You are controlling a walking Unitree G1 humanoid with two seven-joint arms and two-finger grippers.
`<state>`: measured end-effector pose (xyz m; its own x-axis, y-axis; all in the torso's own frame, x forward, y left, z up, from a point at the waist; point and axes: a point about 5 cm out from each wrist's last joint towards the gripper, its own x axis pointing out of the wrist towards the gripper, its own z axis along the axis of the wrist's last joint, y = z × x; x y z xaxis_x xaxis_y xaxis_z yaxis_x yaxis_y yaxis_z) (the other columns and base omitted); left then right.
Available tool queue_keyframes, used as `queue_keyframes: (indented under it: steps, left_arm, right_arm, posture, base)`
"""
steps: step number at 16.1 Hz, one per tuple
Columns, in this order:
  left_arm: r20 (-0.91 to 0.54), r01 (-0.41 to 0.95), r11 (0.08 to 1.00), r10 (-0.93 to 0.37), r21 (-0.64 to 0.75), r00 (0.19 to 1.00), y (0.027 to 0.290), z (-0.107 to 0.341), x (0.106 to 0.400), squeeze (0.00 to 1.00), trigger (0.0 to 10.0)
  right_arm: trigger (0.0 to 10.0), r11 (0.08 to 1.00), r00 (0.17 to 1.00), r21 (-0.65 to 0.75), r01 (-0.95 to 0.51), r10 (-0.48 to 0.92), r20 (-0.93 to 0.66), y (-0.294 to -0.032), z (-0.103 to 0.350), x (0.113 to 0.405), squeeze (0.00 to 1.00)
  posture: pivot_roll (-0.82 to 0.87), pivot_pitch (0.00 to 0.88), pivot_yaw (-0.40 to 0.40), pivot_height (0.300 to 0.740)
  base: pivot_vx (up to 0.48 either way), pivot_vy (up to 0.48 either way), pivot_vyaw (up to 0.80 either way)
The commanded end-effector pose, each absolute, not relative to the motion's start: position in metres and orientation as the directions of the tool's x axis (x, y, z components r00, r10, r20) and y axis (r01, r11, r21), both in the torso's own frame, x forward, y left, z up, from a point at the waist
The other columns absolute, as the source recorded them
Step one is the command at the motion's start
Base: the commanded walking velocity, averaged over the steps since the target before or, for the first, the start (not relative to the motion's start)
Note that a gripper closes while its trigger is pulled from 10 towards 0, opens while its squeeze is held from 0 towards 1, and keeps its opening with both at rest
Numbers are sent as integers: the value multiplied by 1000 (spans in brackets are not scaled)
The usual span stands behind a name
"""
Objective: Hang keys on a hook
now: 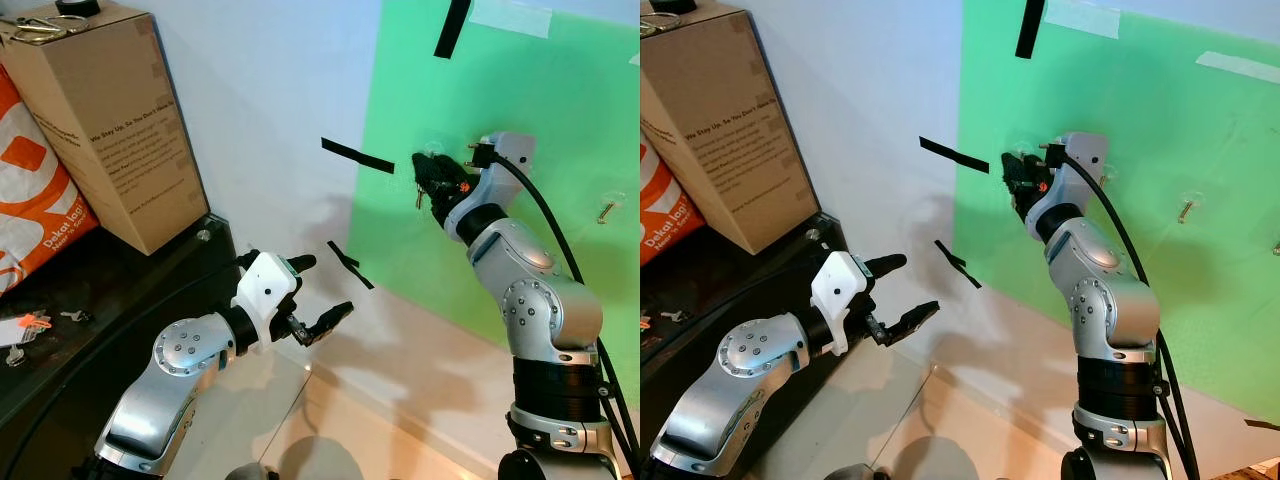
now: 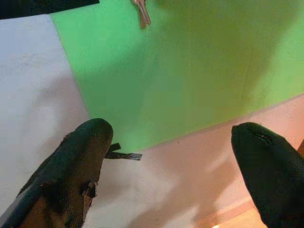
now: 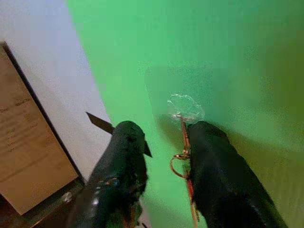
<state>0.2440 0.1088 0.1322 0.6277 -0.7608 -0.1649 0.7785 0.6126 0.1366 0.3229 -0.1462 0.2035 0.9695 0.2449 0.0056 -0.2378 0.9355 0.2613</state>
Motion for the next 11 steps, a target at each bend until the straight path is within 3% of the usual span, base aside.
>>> queue_keyframes:
  steps: [1,7,8,10,11]
  left_arm:
    - [-153,777,612,-762,151,630,108,136,243,0,10000]
    - [-71,653,736,-653,180,754,117,138,248,0,10000]
    - [-46,551,815,-552,179,833,126,136,249,0,10000]
    - [-54,462,867,-460,189,886,134,129,244,0,10000]
    - [-58,453,871,-450,191,891,134,128,243,0,10000]
  right_arm:
    - [10000,944,976,248,-219,214,47,-157,213,320,1000]
    - [10000,972,967,108,-208,187,175,-179,228,284,1000]
    - [10000,967,959,54,-248,237,153,-172,219,268,1000]
    - [10000,919,917,-17,-394,394,57,-149,186,246,1000]
    - [10000,915,914,-3,-404,403,44,-146,180,244,1000]
  posture:
    - [-24,0,-8,740]
    - [-44,0,7,740]
    - [-58,0,17,740]
    - [-57,0,11,740]
    - [-52,0,5,740]
  base:
    - [0,0,0]
    - [0,0,0]
    - [0,0,0]
    - [0,0,800]
    - [0,0,800]
